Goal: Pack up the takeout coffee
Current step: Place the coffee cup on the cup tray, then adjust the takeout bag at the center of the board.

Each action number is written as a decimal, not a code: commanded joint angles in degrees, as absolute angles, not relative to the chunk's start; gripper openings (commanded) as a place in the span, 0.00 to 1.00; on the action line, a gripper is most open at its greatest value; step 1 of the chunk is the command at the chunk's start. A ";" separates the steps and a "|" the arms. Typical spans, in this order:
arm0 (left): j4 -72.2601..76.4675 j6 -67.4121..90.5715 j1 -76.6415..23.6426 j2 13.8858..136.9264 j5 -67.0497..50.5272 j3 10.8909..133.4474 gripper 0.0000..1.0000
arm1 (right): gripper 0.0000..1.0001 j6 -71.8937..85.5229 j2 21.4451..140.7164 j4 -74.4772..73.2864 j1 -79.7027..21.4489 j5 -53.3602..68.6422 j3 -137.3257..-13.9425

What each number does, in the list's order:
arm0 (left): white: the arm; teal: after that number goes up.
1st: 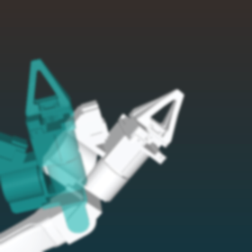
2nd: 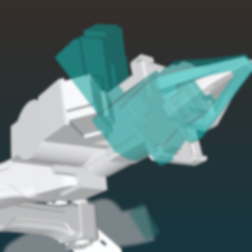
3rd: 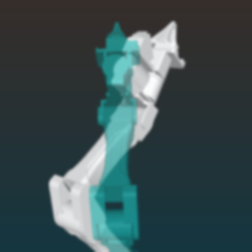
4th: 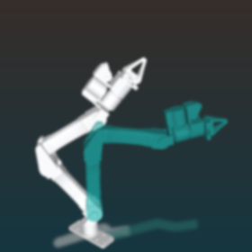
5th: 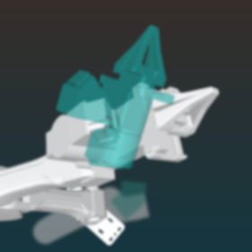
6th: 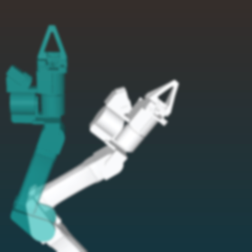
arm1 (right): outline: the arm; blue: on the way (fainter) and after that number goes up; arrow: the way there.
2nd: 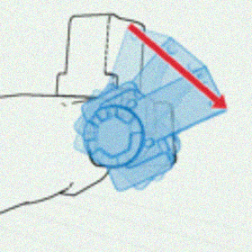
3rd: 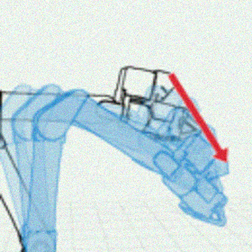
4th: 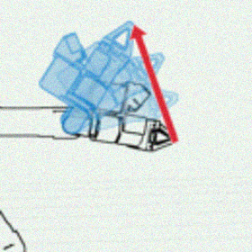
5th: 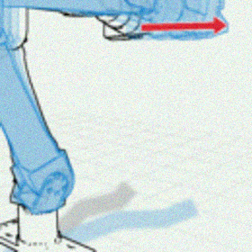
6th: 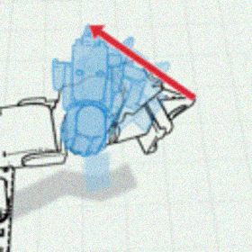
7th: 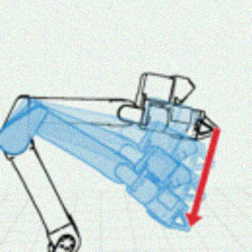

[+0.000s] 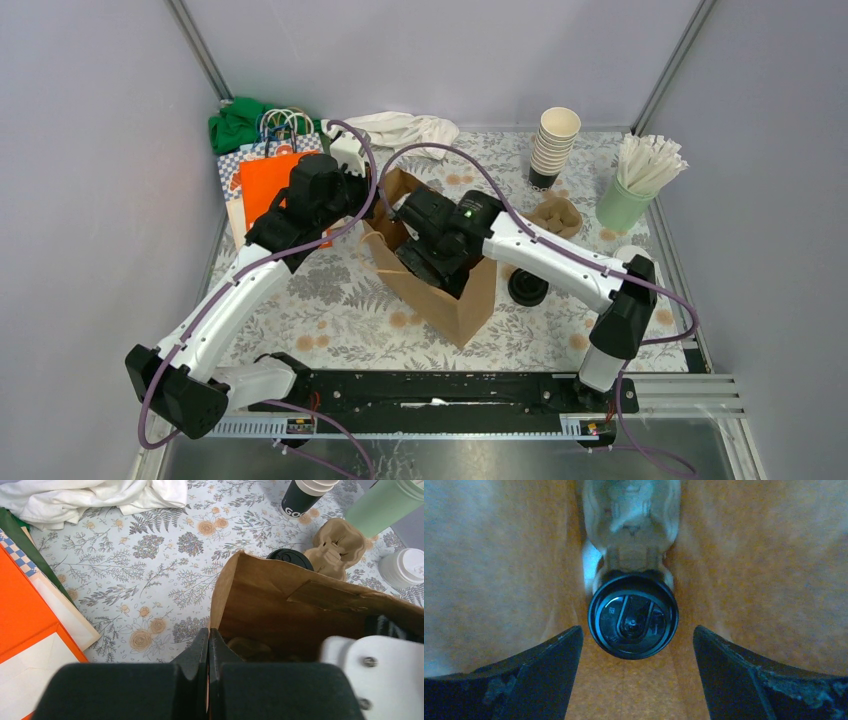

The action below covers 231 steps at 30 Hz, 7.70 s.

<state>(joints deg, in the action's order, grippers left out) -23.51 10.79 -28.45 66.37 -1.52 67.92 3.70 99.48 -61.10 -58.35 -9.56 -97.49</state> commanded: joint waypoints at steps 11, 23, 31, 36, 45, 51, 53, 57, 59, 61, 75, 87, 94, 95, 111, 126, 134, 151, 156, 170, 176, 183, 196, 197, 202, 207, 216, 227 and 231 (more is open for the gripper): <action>-24.02 11.51 -28.13 65.24 1.27 70.13 0.00 | 0.89 2.01 98.55 -64.15 -57.37 -13.27 -114.11; -26.61 14.60 -28.11 62.84 7.39 69.17 0.00 | 0.89 6.02 102.33 -64.94 -55.72 -14.09 -131.30; -30.13 19.24 -28.12 59.99 12.37 67.90 0.00 | 0.88 14.12 98.52 -66.85 -55.47 -23.50 -129.61; -32.13 20.10 -28.12 59.07 14.80 68.21 0.00 | 0.90 18.21 93.62 -64.77 -55.46 -25.80 -125.21; -35.99 22.22 -28.12 58.19 18.98 69.37 0.00 | 0.92 25.48 89.49 -67.88 -55.31 -27.64 -119.76; -37.61 24.19 -28.12 57.60 20.66 69.17 0.00 | 0.82 32.24 95.18 -79.11 -55.02 -26.15 -122.92; -37.59 24.34 -28.12 57.31 20.74 68.98 0.00 | 0.80 32.40 95.89 -79.36 -54.85 -24.91 -122.84; -38.58 24.41 -28.12 57.09 20.83 69.31 0.00 | 0.76 33.62 96.92 -80.83 -54.23 -23.28 -122.29; -39.09 24.77 -28.12 56.88 20.89 69.42 0.02 | 0.71 34.14 97.64 -82.33 -53.70 -22.97 -122.07; -39.48 25.25 -28.12 56.56 20.66 69.48 0.02 | 0.62 33.83 98.05 -82.17 -53.33 -22.43 -122.19; -54.05 28.44 -28.12 56.11 19.07 77.60 0.05 | 0.01 24.00 103.11 -69.92 -52.37 -18.57 -125.31; -63.54 32.30 -28.11 54.63 10.13 77.82 0.06 | 0.05 16.18 109.45 -61.28 -49.92 -21.75 -129.32; -61.93 29.53 -28.10 54.98 0.73 77.21 0.08 | 0.07 10.50 113.04 -54.68 -48.30 -22.85 -131.21; -61.54 29.00 -28.12 55.37 -0.75 77.49 0.08 | 0.07 9.74 113.48 -53.45 -48.15 -22.99 -131.59; -60.32 26.95 -28.13 57.83 -1.14 81.37 0.64 | 0.52 5.67 113.30 -45.84 -47.85 -19.26 -131.49; -60.03 17.86 -28.12 60.00 12.61 96.54 0.80 | 0.99 16.10 108.95 -60.13 -47.89 -26.58 -137.20; -46.92 15.91 -25.31 62.17 5.25 89.70 0.79 | 0.83 36.08 104.21 -70.81 -47.81 -31.34 -133.91; -35.86 11.31 -16.97 58.60 -8.08 74.90 0.67 | 0.67 45.55 103.95 -69.35 -44.06 -22.51 -130.58; -35.94 10.54 -16.67 60.70 -9.23 74.88 0.61 | 0.59 46.11 105.31 -69.26 -43.94 -19.94 -131.00; -36.18 8.54 -15.94 63.02 -9.50 74.77 0.38 | 0.38 49.08 107.52 -69.46 -42.77 -15.53 -130.69; -37.25 9.94 -15.97 63.28 -11.78 74.33 0.26 | 0.15 48.54 108.98 -68.41 -41.69 -12.98 -131.19; -41.01 10.64 -15.98 63.24 -15.05 76.04 0.00 | 0.00 46.14 109.94 -68.17 -41.15 -13.67 -131.71; -49.04 16.69 -16.02 60.38 -33.72 76.11 0.00 | 0.00 34.84 107.01 -60.72 -40.72 -15.85 -125.49; -48.98 17.01 -16.03 60.36 -34.32 76.04 0.00 | 0.00 34.36 106.96 -60.49 -40.69 -15.69 -125.43; -49.07 18.30 -16.15 62.90 -36.79 77.45 0.00 | 0.05 31.71 108.49 -59.94 -40.74 -15.76 -127.68; -49.47 18.12 -17.11 64.12 -32.90 78.38 0.09 | 0.26 29.44 111.17 -59.49 -40.67 -13.52 -131.39; -48.23 18.49 -17.09 61.27 -19.72 80.10 0.81 | 0.75 22.43 107.78 -61.38 -40.70 -12.71 -130.92; -42.78 18.50 -17.07 65.22 -17.24 83.57 0.88 | 1.00 20.18 99.53 -52.28 -40.09 -14.93 -122.85; -39.57 18.17 -17.07 66.03 -17.97 83.15 0.88 | 1.00 21.08 96.68 -50.72 -38.63 -18.25 -119.32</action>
